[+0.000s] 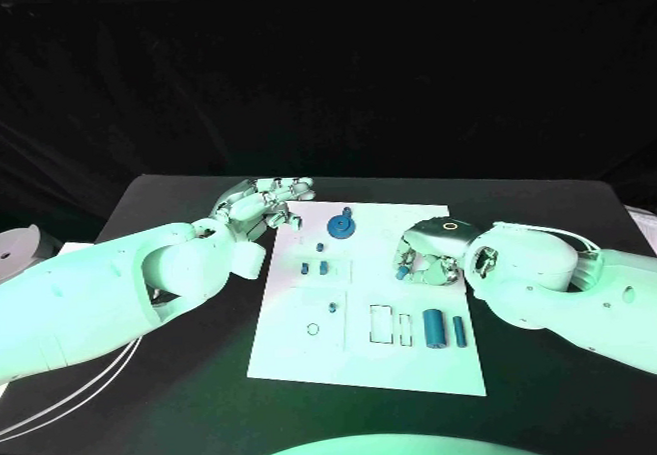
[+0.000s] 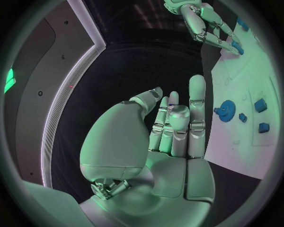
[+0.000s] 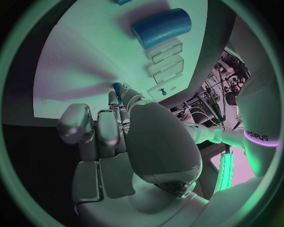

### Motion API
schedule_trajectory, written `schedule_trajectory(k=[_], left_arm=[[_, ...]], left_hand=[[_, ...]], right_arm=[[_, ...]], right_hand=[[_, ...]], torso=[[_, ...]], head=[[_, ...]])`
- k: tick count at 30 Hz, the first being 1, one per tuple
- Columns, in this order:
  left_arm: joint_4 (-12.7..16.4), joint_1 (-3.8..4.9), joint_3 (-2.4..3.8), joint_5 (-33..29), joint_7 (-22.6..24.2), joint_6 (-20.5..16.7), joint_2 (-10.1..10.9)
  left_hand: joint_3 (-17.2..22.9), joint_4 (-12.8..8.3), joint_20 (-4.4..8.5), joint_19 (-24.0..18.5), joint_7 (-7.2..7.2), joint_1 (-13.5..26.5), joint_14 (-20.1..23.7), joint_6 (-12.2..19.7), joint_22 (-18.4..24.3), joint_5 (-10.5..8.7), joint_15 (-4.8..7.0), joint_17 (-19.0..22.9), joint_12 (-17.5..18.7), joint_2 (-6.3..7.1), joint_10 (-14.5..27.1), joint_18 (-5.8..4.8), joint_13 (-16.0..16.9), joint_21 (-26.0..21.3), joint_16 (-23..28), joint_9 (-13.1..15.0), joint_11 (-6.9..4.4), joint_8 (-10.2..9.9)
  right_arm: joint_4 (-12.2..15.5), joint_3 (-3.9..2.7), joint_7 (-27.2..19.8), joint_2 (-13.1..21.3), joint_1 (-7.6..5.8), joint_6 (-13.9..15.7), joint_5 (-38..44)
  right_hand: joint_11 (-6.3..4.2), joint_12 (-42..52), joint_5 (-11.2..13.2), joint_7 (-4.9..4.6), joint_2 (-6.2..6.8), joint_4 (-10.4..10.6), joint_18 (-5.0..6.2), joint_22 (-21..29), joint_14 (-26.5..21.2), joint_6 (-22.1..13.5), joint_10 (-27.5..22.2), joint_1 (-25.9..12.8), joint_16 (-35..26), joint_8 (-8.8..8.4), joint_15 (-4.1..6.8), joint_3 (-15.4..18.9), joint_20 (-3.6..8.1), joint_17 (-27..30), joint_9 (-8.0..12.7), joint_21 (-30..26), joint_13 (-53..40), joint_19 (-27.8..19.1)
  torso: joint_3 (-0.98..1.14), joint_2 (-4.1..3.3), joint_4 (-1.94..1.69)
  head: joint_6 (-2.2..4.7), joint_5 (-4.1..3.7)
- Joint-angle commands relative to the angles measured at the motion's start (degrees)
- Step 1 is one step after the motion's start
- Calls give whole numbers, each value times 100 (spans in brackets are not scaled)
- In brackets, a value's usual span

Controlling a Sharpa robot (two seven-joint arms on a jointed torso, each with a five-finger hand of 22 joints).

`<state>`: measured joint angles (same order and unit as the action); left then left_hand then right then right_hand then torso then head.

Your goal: Assemble the parts on the task board

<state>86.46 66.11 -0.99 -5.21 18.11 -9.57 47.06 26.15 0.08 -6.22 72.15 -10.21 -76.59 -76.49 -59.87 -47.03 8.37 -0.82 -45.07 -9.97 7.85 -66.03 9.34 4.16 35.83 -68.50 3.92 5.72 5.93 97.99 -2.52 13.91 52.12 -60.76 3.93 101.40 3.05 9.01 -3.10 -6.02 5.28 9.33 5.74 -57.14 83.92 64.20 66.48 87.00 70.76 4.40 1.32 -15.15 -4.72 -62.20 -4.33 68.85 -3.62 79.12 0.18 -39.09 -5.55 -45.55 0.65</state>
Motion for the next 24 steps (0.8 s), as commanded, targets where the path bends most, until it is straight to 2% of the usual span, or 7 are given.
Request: schedule_trajectory(k=[1, 13, 19, 24], left_arm=[[4, 2, 3, 13, 21, 110, -11], [0, 2, 3, 13, 7, 116, -3], [-6, 2, 3, 13, -3, 124, 3], [-16, 2, 3, 13, -7, 129, 6]], left_hand=[[-29, 4, -11, -17, 4, 39, 31, 52, 9, 25, 7, 6, -36, 4, 51, 107, -8, -13, 20, -8, 6, 0], [-29, 4, -11, -17, 4, 39, 31, 52, 9, 25, 7, 6, -36, 4, 51, 107, -8, -13, 20, -8, 6, 0], [-29, 4, -11, -17, 4, 39, 31, 52, 9, 25, 7, 6, -36, 4, 51, 107, -8, -13, 20, -8, 6, 0], [-41, 8, -15, -18, 2, 44, 39, 59, 15, 23, 3, 20, -46, -4, 62, 107, -8, -22, 22, -6, 9, 4]], right_arm=[[-37, 5, -90, -39, 19, -139, 79], [-148, 6, 52, -146, 55, 327, 196], [-20, -4, 44, -74, 50, 540, 20], [130, -25, 38, 23, -24, 636, -263]], right_hand=[[-5, -61, 18, 0, -54, 1, 39, -26, 209, 63, 88, -23, 32, 29, 17, -90, 10, -19, -9, 35, 3, 37], [5, -169, 22, -31, -73, 38, 17, -147, 218, 194, 265, -128, 95, 16, 19, -280, 22, -82, -15, 121, -2, 86], [5, -207, 23, -39, -98, 17, 13, -175, 220, 239, 326, -115, 122, 13, 19, -380, 22, -109, -20, 144, -3, 98], [6, -216, 24, -42, -98, 12, 12, -184, 221, 247, 336, -115, 128, 12, 20, -399, 23, -115, -21, 150, -3, 101]], torso=[[5, -3, -1], [-1, 1, -1], [1, 3, -2], [-5, 10, -1]], head=[[-7, 0], [-17, -7], [-16, 0], [-3, -7]])
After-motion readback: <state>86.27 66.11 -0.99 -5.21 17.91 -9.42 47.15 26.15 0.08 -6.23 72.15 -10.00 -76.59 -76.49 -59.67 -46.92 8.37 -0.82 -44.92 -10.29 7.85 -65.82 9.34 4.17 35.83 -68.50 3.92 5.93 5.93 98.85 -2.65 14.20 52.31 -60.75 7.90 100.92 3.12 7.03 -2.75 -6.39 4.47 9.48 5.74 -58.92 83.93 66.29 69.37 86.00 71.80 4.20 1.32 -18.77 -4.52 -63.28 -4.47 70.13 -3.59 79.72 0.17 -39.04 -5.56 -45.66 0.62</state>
